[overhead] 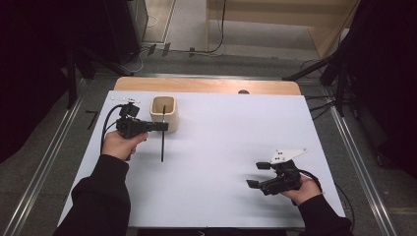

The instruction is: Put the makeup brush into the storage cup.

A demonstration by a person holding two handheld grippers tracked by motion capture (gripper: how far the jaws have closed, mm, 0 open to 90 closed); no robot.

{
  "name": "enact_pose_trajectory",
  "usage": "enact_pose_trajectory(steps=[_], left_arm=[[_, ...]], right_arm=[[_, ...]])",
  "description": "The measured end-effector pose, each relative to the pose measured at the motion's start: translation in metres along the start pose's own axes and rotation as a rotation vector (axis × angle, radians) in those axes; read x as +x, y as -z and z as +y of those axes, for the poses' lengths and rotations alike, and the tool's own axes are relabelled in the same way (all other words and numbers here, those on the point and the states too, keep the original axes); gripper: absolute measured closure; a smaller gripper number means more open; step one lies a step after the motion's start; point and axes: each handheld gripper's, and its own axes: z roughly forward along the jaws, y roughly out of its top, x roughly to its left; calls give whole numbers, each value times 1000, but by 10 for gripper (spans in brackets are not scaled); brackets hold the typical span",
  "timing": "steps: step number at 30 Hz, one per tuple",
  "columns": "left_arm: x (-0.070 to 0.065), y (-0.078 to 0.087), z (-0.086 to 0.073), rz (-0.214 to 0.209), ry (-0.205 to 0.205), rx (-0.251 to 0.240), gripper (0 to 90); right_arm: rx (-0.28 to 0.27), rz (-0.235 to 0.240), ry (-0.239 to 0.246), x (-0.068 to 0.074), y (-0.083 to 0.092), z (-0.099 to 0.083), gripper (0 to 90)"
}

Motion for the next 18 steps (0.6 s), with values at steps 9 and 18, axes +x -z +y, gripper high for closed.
enact_pose_trajectory(steps=[9, 18], left_arm=[[1, 0, 11, 2, -14, -4, 854], [4, 0, 31, -12, -13, -25, 854]], right_arm=[[0, -1, -2, 0, -1, 0, 219], [2, 1, 3, 3, -4, 2, 220]])
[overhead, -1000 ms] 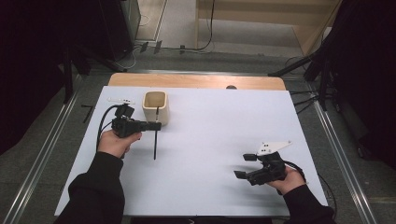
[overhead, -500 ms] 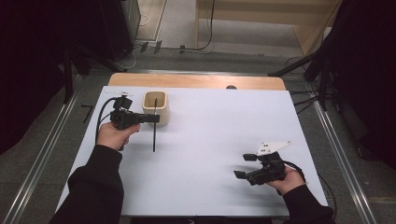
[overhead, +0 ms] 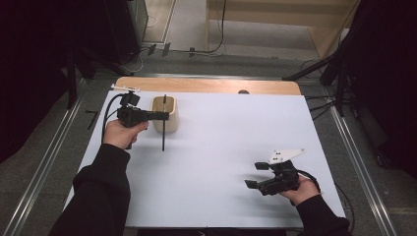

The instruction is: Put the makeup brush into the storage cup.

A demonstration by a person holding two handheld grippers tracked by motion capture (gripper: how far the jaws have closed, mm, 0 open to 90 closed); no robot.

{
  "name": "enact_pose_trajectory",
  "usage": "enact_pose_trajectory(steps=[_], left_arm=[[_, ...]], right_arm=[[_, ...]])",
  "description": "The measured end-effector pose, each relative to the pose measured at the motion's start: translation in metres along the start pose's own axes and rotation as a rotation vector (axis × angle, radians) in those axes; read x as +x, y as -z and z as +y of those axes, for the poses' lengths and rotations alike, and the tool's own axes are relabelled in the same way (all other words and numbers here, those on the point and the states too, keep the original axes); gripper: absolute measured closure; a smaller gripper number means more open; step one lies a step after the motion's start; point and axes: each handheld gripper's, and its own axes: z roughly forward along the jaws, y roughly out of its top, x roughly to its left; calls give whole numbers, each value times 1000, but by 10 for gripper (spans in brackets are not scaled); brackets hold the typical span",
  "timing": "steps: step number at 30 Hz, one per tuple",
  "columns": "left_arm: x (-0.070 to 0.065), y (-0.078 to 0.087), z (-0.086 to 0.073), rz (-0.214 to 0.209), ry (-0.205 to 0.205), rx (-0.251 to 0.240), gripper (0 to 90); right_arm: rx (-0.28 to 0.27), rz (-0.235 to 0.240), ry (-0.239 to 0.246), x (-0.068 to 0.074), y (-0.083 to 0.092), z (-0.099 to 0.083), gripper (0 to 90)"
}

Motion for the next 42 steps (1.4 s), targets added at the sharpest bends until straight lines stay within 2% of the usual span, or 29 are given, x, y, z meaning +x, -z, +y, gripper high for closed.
enact_pose_trajectory(steps=[4, 9, 11, 14, 16, 22, 25, 29, 32, 37, 39, 42], left_arm=[[0, 1, 13, -7, 1, -4, 854], [-3, 4, 28, 39, -37, -8, 854], [-4, 5, 35, 38, -42, -20, 854], [-6, 7, 44, 63, -66, -25, 854], [-7, 7, 49, 68, -72, -23, 854], [-7, 15, 64, 77, -76, -61, 854], [-8, 16, 71, 87, -92, -69, 854], [-10, 14, 77, 124, -119, -65, 854], [-10, 14, 79, 130, -115, -93, 854], [-8, 16, 83, 170, -127, -135, 854], [-6, 17, 83, 162, -116, -161, 855], [-8, 18, 83, 194, -134, -191, 855]], right_arm=[[1, 4, 2, 1, -1, 0, 220], [-3, 1, -2, 1, 0, 0, 220], [-2, 1, -2, 1, 0, 0, 220], [-1, 3, 0, 1, 0, 0, 220], [-1, 4, 0, 1, -1, 0, 220], [1, 6, 1, 2, -1, 1, 220], [0, 9, 0, 2, -2, 1, 220], [2, 9, 2, 3, -2, 1, 220], [4, 8, 2, 3, -2, 1, 220], [-2, 2, -3, 2, -2, 1, 220], [1, 2, -6, 2, -1, 1, 220], [1, 2, -8, 2, -1, 1, 220]])
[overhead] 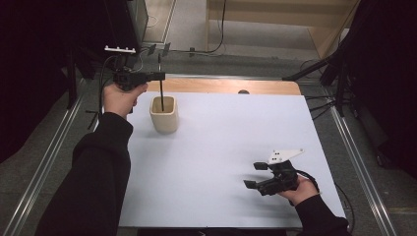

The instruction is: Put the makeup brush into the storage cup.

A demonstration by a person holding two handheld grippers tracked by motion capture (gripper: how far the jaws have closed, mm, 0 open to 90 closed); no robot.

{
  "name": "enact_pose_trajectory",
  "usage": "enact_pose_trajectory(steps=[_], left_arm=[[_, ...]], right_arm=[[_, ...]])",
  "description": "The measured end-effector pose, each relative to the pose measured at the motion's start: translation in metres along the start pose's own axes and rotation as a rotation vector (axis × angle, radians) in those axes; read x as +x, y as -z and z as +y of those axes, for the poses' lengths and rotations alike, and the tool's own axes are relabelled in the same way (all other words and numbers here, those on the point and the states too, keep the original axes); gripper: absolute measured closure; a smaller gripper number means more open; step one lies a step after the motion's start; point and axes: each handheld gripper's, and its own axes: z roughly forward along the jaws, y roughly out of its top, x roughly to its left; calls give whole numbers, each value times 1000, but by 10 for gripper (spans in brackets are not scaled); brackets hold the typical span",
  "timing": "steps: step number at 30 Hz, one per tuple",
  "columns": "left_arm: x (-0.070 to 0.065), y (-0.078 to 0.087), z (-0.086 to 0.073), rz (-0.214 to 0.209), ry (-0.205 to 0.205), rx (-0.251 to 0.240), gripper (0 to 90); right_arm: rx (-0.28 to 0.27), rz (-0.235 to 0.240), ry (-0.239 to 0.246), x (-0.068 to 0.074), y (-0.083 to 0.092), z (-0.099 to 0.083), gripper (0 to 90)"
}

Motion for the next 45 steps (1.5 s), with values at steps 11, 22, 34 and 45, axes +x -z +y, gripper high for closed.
enact_pose_trajectory(steps=[11, 22, 34, 45], left_arm=[[-3, -5, -5, 88, -47, -69, 856], [0, -11, -17, 84, -43, -78, 855], [5, -18, -26, 88, -25, -59, 855], [7, -25, -38, 99, -13, -26, 855]], right_arm=[[-1, 0, 0, 0, 0, 0, 220], [-1, -1, 3, 0, 0, 0, 220], [5, 1, 4, 1, -1, 0, 220], [5, 1, 3, 1, -2, 0, 220]])
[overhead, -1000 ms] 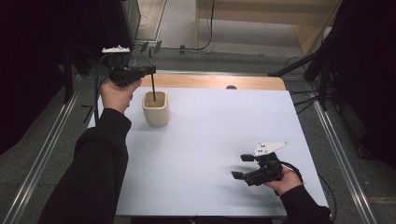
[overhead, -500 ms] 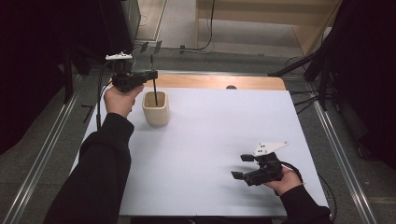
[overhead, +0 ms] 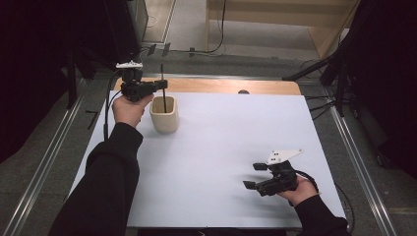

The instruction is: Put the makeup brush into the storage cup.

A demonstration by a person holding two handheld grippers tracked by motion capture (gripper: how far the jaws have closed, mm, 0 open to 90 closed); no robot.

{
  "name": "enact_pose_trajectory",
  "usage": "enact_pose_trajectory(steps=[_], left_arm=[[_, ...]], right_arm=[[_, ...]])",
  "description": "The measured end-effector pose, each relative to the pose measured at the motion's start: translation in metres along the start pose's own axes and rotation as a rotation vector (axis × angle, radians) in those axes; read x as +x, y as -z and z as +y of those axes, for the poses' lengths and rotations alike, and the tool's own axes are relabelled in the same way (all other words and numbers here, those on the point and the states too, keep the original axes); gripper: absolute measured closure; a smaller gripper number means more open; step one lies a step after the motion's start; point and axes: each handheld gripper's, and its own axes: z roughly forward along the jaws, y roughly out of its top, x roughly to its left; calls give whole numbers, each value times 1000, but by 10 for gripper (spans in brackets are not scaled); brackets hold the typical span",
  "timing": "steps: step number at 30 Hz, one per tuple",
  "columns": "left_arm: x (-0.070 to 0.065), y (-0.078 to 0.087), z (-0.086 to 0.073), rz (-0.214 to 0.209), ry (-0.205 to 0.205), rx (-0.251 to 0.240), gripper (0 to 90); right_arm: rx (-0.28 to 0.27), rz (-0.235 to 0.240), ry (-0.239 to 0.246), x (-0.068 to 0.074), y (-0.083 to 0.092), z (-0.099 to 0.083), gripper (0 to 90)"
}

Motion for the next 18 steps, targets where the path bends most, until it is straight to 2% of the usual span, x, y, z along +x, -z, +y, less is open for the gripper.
enact_pose_trajectory(steps=[8, 12, 13, 14, 15, 16, 18], left_arm=[[1, -3, -7, 1, 10, 29, 854], [2, 0, -6, -14, 22, 34, 850], [4, 0, -6, -42, 39, 39, 825], [7, 0, -6, -81, 73, 46, 748], [8, 1, -5, -90, 94, 53, 626], [9, 3, -4, -80, 84, 51, 517], [10, 9, -2, -71, 69, 50, 414]], right_arm=[[0, 4, 3, 0, 0, 0, 220], [-1, 5, 10, 0, -1, 0, 220], [0, 5, 8, 0, -1, 0, 220], [1, 4, 6, 0, -1, 0, 221], [1, 4, 6, 0, -1, 0, 220], [2, 4, 3, 0, 0, 0, 220], [-1, 4, 3, 0, 0, 0, 220]])
